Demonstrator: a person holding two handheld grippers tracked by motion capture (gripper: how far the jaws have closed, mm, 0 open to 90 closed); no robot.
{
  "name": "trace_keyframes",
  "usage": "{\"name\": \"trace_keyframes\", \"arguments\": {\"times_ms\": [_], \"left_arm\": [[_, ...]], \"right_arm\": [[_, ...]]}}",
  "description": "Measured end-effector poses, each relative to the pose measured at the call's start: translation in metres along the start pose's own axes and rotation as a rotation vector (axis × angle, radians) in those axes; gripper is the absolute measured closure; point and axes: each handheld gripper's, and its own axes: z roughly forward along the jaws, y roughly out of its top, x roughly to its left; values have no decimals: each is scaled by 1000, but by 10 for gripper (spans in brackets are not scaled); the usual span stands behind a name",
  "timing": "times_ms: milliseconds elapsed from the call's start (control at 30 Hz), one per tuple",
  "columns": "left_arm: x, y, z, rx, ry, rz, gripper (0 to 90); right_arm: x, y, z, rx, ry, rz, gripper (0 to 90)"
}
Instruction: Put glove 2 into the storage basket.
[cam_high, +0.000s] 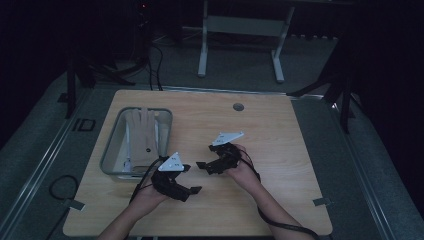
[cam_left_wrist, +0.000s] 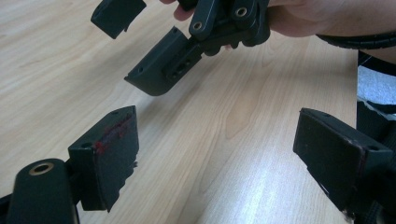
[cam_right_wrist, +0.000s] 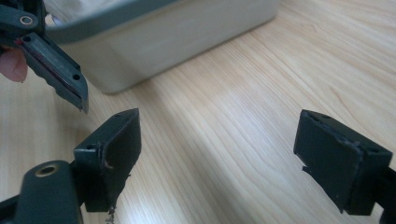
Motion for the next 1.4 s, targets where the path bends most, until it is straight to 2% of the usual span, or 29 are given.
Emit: {"name": "trace_keyframes", "arguments": {"times_ms": [233, 300, 367, 600, 1067, 1400], "left_arm": [[-4, -7, 17, 5, -31, 12, 146], [-5, -8, 20, 9, -37, 20, 145], [-8, -10, 27, 19, -55, 38, 145], [-13, -13, 40, 24, -86, 45, 145], [-20, -16, 56, 30, -126, 75, 145], [-24, -18, 63, 41, -142, 99, 145]], "right_arm": [[-6, -17, -8, 0, -2, 19, 149], [-6, -20, -9, 0, -5, 17, 149], [-8, -30, -13, 5, -11, 17, 149], [-10, -46, -18, 9, -13, 17, 148], [-15, -75, -31, 21, -41, 18, 144], [-15, -87, -41, -2, -66, 15, 143]]}}
